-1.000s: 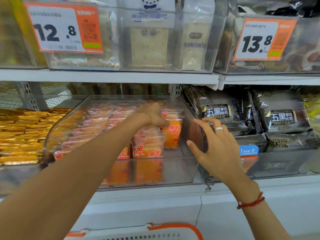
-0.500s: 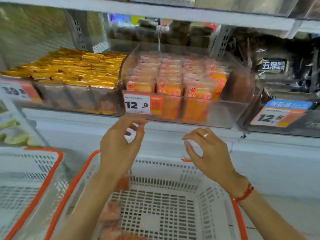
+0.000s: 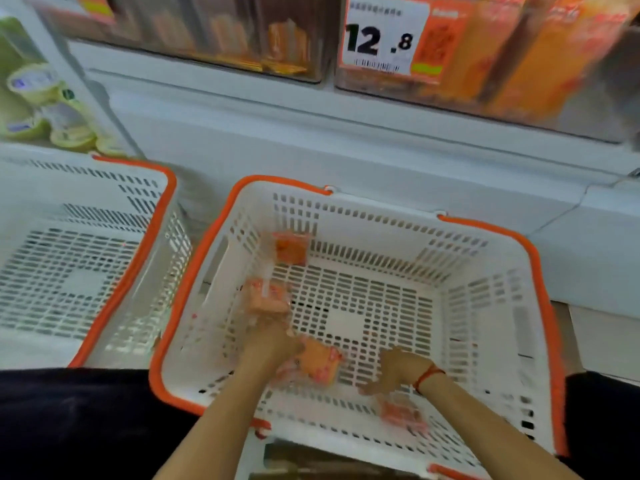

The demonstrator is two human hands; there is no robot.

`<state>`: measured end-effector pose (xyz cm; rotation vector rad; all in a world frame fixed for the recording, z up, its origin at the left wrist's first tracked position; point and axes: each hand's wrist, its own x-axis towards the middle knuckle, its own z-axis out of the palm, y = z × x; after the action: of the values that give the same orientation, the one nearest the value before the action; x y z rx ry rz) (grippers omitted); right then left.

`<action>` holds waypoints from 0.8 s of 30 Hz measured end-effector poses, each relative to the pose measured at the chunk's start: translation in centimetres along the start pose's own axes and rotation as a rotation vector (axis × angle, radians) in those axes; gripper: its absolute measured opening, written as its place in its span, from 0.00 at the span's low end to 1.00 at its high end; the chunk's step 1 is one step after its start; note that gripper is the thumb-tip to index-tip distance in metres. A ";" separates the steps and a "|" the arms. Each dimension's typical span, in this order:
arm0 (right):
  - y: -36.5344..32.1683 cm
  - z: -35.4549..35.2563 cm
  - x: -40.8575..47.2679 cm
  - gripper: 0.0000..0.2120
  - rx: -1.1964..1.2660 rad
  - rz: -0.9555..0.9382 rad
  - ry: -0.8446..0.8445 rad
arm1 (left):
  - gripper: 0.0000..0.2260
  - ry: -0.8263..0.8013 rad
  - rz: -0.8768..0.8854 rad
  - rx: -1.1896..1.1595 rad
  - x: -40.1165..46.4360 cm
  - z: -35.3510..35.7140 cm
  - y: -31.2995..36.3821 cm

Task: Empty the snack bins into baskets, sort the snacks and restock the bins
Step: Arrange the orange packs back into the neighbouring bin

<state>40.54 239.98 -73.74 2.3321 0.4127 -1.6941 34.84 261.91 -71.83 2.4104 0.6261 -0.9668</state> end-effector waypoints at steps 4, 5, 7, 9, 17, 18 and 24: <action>0.7 0.0 -1.1 0.31 0.046 0.054 -0.225 | 0.34 -0.095 -0.150 0.070 -0.6 0.7 1.0; 1.4 0.0 -1.0 0.23 0.166 0.029 -0.214 | 0.27 -0.122 -0.140 0.034 -0.3 0.5 1.2; 3.0 -0.4 -1.2 0.20 0.371 -0.013 -0.163 | 0.11 -0.198 -0.098 -0.113 0.3 -0.5 1.6; 4.5 -1.3 -1.8 0.22 0.626 -0.083 -0.153 | 0.12 -0.353 -0.037 -0.358 0.4 -2.1 2.1; 4.7 -7.1 -8.3 0.06 1.772 -0.833 -0.008 | 0.09 -0.388 0.529 -1.556 -2.4 -7.4 6.7; 4.4 -7.7 -9.0 0.09 1.781 -0.868 0.037 | 0.06 -0.359 0.588 -1.565 -2.9 -7.8 7.3; 3.1 -9.7 -11.7 0.21 1.665 -0.899 0.248 | 0.06 -0.189 0.677 -1.573 -4.2 -8.9 9.1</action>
<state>46.82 239.37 -59.58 3.8977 -0.0864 -2.7991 41.84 258.79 -60.79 0.9341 0.2316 -0.1560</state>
